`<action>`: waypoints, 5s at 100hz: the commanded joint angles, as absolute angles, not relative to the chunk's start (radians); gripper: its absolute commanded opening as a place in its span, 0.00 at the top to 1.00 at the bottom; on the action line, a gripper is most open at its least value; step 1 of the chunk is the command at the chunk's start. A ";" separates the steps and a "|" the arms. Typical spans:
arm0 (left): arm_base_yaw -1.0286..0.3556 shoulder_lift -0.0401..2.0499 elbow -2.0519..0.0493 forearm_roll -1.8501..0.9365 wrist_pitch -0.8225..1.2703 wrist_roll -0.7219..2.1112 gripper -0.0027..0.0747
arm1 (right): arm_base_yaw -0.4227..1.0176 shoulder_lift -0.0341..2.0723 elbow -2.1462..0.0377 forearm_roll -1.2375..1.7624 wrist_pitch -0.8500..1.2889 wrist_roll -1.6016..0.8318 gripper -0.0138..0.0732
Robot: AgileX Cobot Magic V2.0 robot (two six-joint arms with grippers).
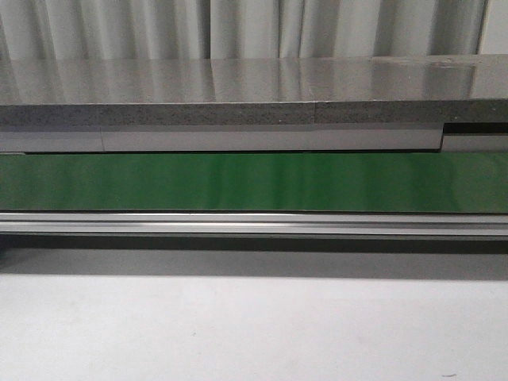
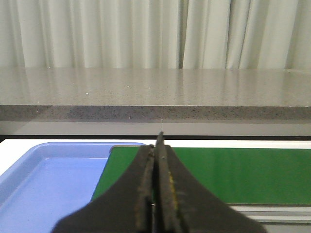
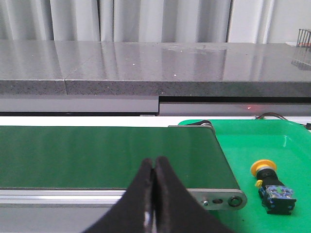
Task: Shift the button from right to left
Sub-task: 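Move the right gripper down over the yellow push button in the green tray, then close the right gripper on the yellow button and lift it, then set the button on the near end of the conveyor belt, open right gripper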
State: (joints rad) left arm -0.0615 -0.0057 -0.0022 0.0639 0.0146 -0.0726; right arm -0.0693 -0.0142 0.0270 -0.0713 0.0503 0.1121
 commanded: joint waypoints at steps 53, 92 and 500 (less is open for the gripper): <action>-0.060 -0.032 0.043 0.063 -0.065 -0.073 0.99 | -0.072 -0.029 0.013 -0.084 -0.032 0.109 0.92; -0.060 -0.032 0.043 0.063 -0.065 -0.073 0.99 | -0.072 0.022 -0.124 -0.083 0.125 0.109 0.91; -0.060 -0.032 0.043 0.063 -0.065 -0.073 0.99 | -0.209 1.711 -1.320 0.138 0.873 0.152 0.60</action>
State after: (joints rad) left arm -0.0615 -0.0057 -0.0022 0.0639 0.0146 -0.0726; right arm -0.2095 1.7353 -1.2982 0.1465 0.8997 0.1479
